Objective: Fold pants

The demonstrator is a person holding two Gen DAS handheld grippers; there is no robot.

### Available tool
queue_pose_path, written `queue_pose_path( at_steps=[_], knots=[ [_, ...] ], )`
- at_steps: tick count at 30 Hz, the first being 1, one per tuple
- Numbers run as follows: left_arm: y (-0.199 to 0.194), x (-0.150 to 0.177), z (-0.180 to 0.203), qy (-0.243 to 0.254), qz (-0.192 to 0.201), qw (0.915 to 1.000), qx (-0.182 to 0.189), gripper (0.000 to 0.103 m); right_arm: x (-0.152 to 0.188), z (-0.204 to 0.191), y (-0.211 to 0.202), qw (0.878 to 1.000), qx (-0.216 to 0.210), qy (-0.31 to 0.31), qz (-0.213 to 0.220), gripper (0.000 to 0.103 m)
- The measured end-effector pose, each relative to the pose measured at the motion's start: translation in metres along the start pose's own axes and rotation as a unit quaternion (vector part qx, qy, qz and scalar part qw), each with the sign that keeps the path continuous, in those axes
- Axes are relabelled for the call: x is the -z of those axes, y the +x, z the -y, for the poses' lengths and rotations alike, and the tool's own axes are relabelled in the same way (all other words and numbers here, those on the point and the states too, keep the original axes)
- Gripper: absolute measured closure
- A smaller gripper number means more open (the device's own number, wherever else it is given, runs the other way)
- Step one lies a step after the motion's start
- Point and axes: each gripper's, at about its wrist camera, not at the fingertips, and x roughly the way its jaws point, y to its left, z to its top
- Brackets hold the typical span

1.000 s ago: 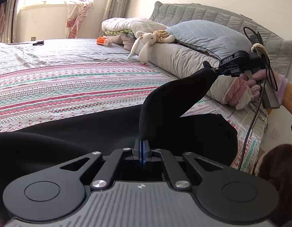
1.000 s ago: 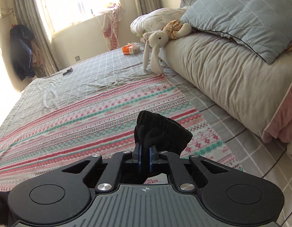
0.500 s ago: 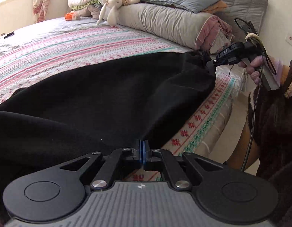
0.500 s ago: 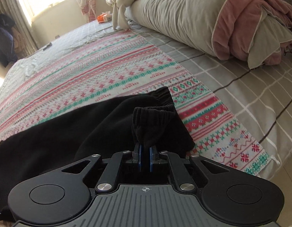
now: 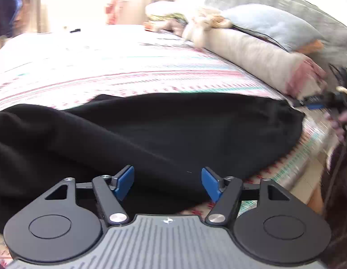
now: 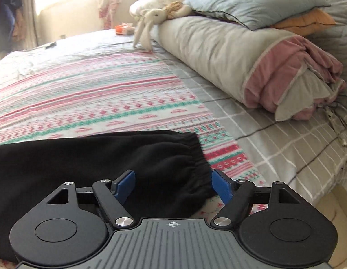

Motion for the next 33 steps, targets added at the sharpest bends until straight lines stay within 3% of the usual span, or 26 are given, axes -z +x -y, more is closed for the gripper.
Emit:
queue_pose_path(
  at_steps=[3, 6, 9, 11, 16, 18, 19, 24, 26, 30, 33],
  knots=[
    [-0.011, 0.001, -0.045, -0.092, 0.022, 0.9924, -0.078, 0.020, -0.003, -0.037, -0.004, 0.997, -0.068, -0.030, -0.003, 0.026],
    [-0.018, 0.009, -0.091, -0.194, 0.026, 0.9703, -0.143, 0.020, -0.001, -0.081, -0.006, 0.989, -0.137, -0.059, -0.007, 0.025],
    [-0.024, 0.018, -0.130, -0.271, 0.033, 0.9470, -0.170, 0.020, 0.004, -0.116, -0.005, 0.980, -0.181, -0.080, -0.011, 0.025],
    [-0.023, 0.021, -0.144, -0.294, 0.039, 0.9401, -0.169, 0.022, 0.008, -0.134, 0.000, 0.976, -0.196, -0.091, -0.020, 0.025],
    [-0.010, 0.019, -0.151, -0.313, 0.038, 0.9312, -0.183, 0.046, 0.016, -0.156, 0.008, 0.975, -0.197, -0.100, -0.033, 0.025],
    [-0.006, 0.018, -0.152, -0.311, 0.043, 0.9295, -0.194, 0.066, 0.016, -0.157, 0.010, 0.975, -0.198, -0.093, -0.037, 0.025],
    [-0.009, 0.017, -0.151, -0.302, 0.047, 0.9305, -0.203, 0.088, 0.016, -0.156, 0.010, 0.976, -0.198, -0.089, -0.038, 0.025],
    [-0.043, 0.006, -0.151, -0.297, 0.094, 0.9295, -0.198, 0.090, 0.013, -0.148, 0.007, 0.978, -0.194, -0.077, -0.029, 0.025],
    [-0.060, 0.002, -0.152, -0.288, 0.100, 0.9272, -0.217, 0.090, 0.012, -0.142, 0.007, 0.979, -0.189, -0.074, -0.025, 0.025],
    [-0.073, 0.009, -0.159, -0.275, 0.042, 0.9123, -0.300, 0.090, 0.013, -0.128, 0.010, 0.982, -0.174, -0.063, -0.026, 0.025],
    [-0.059, 0.023, -0.169, -0.288, -0.024, 0.9075, -0.304, 0.089, 0.017, -0.119, 0.012, 0.985, -0.158, -0.068, -0.026, 0.025]
  ],
)
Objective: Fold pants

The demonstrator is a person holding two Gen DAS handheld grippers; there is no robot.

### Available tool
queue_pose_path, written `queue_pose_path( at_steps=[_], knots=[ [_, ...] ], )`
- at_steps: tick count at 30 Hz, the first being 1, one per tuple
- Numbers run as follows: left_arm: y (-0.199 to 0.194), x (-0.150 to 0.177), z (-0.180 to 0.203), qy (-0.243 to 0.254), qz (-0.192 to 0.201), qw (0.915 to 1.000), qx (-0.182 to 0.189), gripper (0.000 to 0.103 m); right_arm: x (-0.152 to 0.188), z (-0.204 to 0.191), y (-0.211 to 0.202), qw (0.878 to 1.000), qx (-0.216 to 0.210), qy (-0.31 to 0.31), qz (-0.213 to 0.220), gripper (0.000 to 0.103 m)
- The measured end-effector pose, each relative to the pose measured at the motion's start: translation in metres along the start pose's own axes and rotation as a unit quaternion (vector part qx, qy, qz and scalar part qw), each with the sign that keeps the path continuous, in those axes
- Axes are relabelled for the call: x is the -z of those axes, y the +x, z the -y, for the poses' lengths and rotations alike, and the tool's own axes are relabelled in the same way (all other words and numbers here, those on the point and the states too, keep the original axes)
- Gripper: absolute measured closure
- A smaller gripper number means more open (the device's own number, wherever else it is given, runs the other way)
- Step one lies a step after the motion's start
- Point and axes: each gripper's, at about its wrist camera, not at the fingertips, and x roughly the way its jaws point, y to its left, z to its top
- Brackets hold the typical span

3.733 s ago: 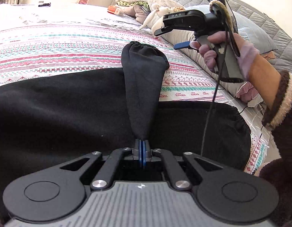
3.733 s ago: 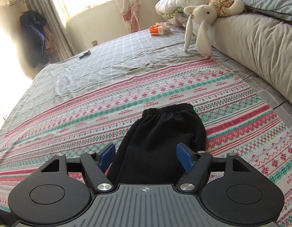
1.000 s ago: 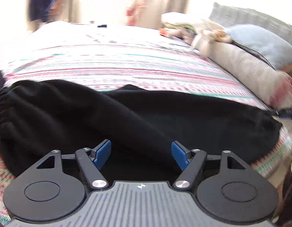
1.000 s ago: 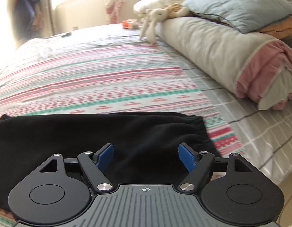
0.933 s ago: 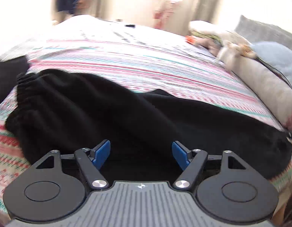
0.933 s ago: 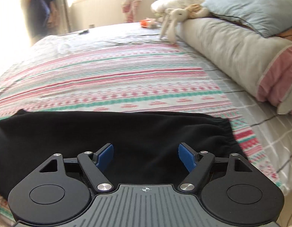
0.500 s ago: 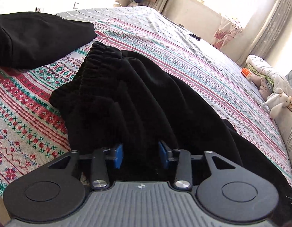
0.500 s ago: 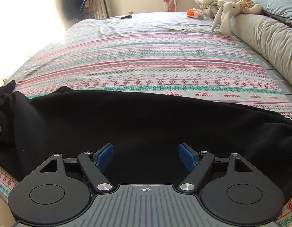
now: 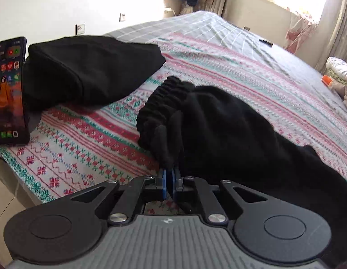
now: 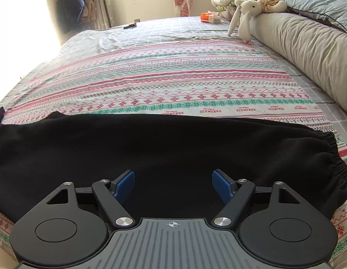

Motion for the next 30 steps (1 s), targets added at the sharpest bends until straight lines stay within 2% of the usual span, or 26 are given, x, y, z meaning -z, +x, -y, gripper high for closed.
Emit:
queue_pose_path(
  at_steps=[1, 2, 3, 5, 7, 9, 11, 16, 22, 28, 30],
  knots=[
    [0.007, 0.003, 0.004, 0.016, -0.016, 0.9997, -0.009, 0.088, 0.002, 0.001, 0.000, 1.000, 0.010, -0.006, 0.000, 0.025],
    [0.009, 0.007, 0.008, 0.024, -0.019, 0.9993, -0.021, 0.081, 0.004, 0.002, -0.001, 1.000, 0.018, -0.013, 0.001, 0.025],
    [0.006, 0.010, 0.013, 0.028, -0.006, 0.9990, -0.036, 0.076, 0.006, 0.004, -0.004, 0.999, 0.024, -0.020, 0.003, 0.025],
    [-0.008, 0.012, 0.023, 0.041, 0.034, 0.9969, -0.058, 0.049, 0.009, 0.010, -0.010, 0.999, 0.043, -0.023, 0.014, 0.025],
    [-0.024, 0.013, 0.034, 0.051, 0.075, 0.9946, -0.051, 0.034, 0.010, 0.024, -0.020, 0.997, 0.067, -0.011, 0.029, 0.020],
    [-0.037, 0.014, 0.052, 0.068, 0.102, 0.9919, -0.031, 0.032, 0.010, 0.043, -0.027, 0.995, 0.089, 0.018, 0.042, 0.016],
    [-0.044, 0.017, 0.070, 0.084, 0.112, 0.9900, -0.004, 0.025, 0.011, 0.063, -0.032, 0.991, 0.114, 0.050, 0.049, 0.015],
    [-0.042, 0.032, 0.118, 0.121, 0.086, 0.9857, 0.080, 0.021, 0.020, 0.116, -0.037, 0.975, 0.172, 0.131, 0.053, 0.014],
    [-0.040, 0.054, 0.168, 0.175, 0.066, 0.9714, 0.147, 0.014, 0.034, 0.165, -0.028, 0.962, 0.161, 0.217, 0.037, 0.015],
    [-0.036, 0.066, 0.195, 0.217, 0.062, 0.9597, 0.167, 0.013, 0.045, 0.181, -0.005, 0.955, 0.151, 0.254, 0.021, 0.021],
    [-0.034, 0.067, 0.198, 0.221, 0.060, 0.9575, 0.175, 0.013, 0.044, 0.179, 0.000, 0.957, 0.159, 0.241, 0.033, 0.025]
  ],
)
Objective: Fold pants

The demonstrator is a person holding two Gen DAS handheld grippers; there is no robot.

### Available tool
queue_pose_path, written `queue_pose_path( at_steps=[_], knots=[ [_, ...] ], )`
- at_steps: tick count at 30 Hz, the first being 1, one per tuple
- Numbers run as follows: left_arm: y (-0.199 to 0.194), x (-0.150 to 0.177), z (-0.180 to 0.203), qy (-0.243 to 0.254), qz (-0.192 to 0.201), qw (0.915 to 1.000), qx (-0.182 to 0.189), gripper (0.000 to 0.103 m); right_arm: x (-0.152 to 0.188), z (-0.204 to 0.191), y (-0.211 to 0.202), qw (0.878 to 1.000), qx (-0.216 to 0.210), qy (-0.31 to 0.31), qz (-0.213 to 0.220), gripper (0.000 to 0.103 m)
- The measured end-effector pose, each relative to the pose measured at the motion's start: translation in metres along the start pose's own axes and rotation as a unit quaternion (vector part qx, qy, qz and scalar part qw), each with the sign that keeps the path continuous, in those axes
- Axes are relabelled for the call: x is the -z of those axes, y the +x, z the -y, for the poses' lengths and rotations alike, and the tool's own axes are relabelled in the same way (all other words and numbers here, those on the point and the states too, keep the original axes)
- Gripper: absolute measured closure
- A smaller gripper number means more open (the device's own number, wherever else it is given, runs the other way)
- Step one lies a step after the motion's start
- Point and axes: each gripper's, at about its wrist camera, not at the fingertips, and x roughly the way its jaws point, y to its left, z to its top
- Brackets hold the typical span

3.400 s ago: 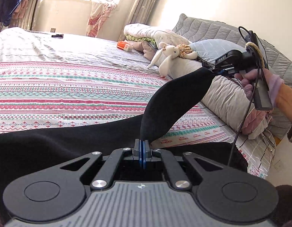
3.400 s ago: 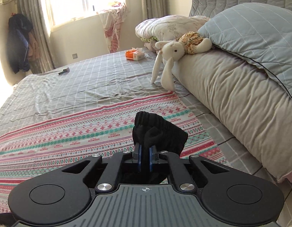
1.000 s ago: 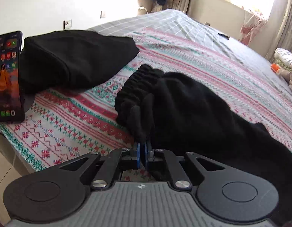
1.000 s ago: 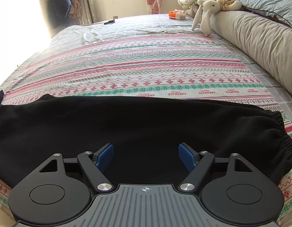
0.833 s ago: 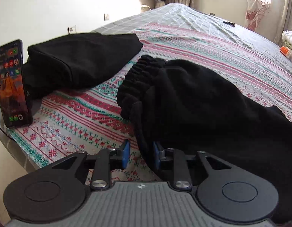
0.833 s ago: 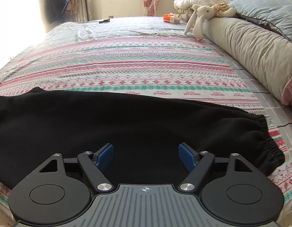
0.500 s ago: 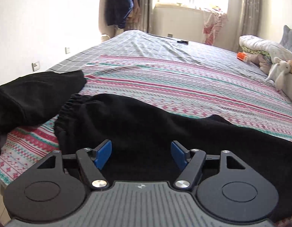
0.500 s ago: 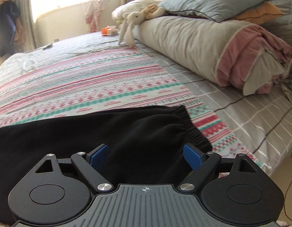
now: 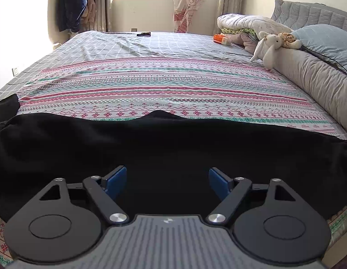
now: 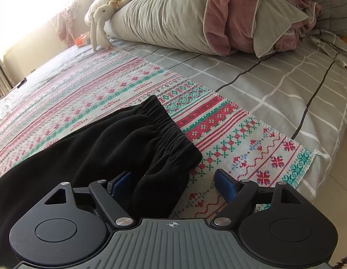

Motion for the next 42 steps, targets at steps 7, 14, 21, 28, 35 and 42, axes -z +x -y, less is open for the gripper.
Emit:
queue_pose_path(
  at_steps=[7, 14, 21, 28, 35, 42],
  knots=[
    [0.008, 0.001, -0.003, -0.010, -0.010, 0.9995, 0.027, 0.013, -0.004, -0.014, 0.003, 0.999, -0.031, -0.023, 0.011, 0.084],
    [0.005, -0.002, -0.020, -0.035, -0.014, 0.9993, 0.005, 0.013, -0.019, -0.073, -0.042, 0.992, -0.069, -0.085, 0.062, 0.086],
    [-0.003, 0.002, -0.056, -0.091, -0.017, 0.9953, -0.027, 0.013, 0.010, -0.202, -0.082, 0.956, -0.163, -0.230, 0.076, 0.086],
    [-0.012, 0.003, -0.082, -0.122, -0.012, 0.9912, -0.051, 0.013, 0.066, -0.302, -0.095, 0.922, -0.248, -0.295, 0.041, 0.086],
    [-0.018, 0.005, -0.085, -0.138, -0.007, 0.9887, -0.058, 0.013, 0.122, -0.356, -0.096, 0.895, -0.300, -0.330, -0.007, 0.085],
    [-0.019, 0.007, -0.075, -0.105, -0.002, 0.9936, -0.041, 0.013, 0.144, -0.348, -0.095, 0.878, -0.319, -0.350, -0.070, 0.039]
  ],
)
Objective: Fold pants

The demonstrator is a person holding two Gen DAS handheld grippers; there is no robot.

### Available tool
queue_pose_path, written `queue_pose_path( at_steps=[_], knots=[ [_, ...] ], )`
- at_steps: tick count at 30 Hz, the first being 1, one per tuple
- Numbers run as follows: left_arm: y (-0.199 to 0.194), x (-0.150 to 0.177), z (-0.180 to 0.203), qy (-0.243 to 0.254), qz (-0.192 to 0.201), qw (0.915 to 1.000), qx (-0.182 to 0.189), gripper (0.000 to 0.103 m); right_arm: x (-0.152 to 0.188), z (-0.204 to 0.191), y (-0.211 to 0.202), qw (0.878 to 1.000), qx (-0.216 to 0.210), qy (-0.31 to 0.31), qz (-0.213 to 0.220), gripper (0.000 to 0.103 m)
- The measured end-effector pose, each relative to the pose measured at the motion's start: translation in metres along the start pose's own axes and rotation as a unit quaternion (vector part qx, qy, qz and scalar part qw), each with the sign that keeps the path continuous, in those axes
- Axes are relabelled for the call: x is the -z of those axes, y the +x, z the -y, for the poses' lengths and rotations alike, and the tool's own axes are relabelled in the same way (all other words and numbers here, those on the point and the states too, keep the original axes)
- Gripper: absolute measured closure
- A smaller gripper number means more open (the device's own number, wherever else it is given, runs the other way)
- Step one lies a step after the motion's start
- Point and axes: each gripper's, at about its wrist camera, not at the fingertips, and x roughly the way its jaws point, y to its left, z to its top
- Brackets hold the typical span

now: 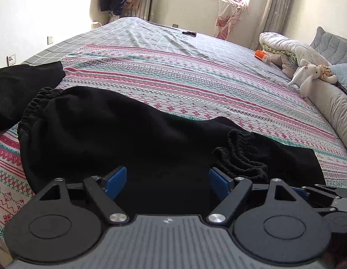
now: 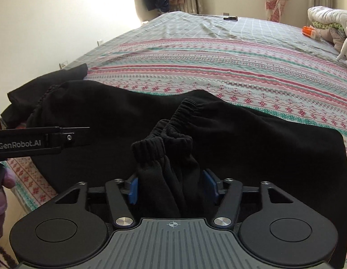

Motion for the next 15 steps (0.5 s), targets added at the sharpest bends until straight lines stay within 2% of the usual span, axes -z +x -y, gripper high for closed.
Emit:
queue_pose_path(
  at_steps=[2, 5, 9, 15],
  knots=[
    [-0.001, 0.001, 0.008, 0.017, 0.005, 0.9998, 0.011, 0.013, 0.001, 0.013, -0.019, 1.000, -0.006, 0.013, 0.009, 0.037],
    [-0.002, 0.003, 0.021, 0.046, 0.013, 0.9984, 0.032, 0.013, 0.004, 0.041, -0.043, 0.999, 0.008, 0.043, 0.019, 0.036],
    [-0.008, 0.007, 0.043, 0.089, 0.030, 0.9938, 0.060, 0.013, 0.015, 0.087, -0.072, 0.995, 0.053, 0.081, 0.030, 0.036],
    [-0.012, 0.017, 0.077, 0.156, 0.045, 0.9792, 0.122, 0.012, 0.043, 0.148, -0.087, 0.981, 0.082, 0.173, 0.006, 0.034]
  ],
)
